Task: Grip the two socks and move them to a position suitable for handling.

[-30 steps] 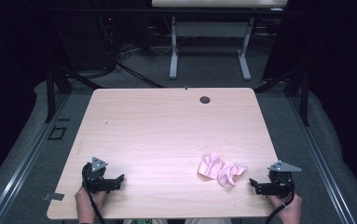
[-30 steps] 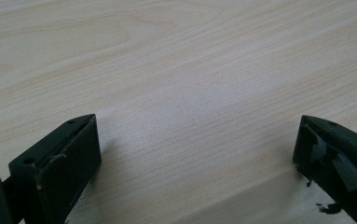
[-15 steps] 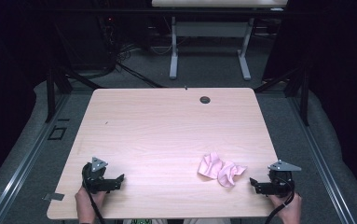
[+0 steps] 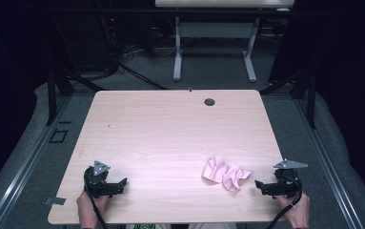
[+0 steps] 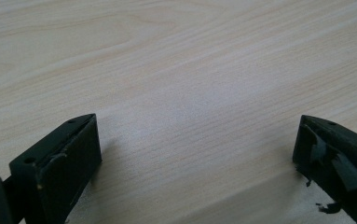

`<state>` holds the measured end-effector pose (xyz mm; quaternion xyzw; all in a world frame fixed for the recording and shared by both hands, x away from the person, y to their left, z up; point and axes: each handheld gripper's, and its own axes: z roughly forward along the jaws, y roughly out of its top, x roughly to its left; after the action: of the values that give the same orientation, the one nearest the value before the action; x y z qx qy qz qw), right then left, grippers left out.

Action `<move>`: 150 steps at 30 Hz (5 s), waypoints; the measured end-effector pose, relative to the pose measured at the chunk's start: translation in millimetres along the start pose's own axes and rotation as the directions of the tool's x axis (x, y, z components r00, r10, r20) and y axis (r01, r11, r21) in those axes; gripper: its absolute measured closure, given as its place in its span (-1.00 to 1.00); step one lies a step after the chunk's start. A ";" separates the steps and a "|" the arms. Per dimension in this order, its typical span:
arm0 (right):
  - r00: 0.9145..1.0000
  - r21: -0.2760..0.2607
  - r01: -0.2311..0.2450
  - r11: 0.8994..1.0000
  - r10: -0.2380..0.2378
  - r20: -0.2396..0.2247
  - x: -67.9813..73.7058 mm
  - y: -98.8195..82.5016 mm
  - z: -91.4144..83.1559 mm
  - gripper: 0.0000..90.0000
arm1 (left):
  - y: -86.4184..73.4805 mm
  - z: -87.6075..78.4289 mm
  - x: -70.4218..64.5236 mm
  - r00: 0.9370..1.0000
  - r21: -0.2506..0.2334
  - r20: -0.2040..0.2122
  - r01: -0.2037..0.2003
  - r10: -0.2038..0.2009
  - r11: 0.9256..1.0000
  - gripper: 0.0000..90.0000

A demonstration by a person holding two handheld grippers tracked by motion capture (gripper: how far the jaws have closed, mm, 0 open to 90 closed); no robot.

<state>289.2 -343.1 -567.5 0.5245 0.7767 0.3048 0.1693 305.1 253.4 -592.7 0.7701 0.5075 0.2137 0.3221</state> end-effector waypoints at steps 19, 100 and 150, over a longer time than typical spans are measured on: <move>0.972 0.020 0.186 0.982 -0.181 -0.152 75.7 91.1 -33.6 -1.00 | -0.1 -0.1 -0.1 1.000 0.000 -0.002 0.002 -0.002 1.000 -0.98; 0.837 0.240 0.484 0.841 -0.365 -0.408 232.1 90.1 63.6 0.69 | -0.4 -0.4 -0.4 1.000 -0.003 -0.002 0.000 0.000 1.000 -0.97; 0.970 0.274 0.216 0.937 -0.175 -0.169 72.3 112.6 14.7 -0.73 | -0.4 -0.3 -0.3 1.000 -0.003 -0.001 0.000 0.000 1.000 -0.97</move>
<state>349.4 -242.7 -501.2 0.4407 0.8714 0.2058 0.0644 304.6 253.3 -592.7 0.7697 0.5071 0.2147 0.3229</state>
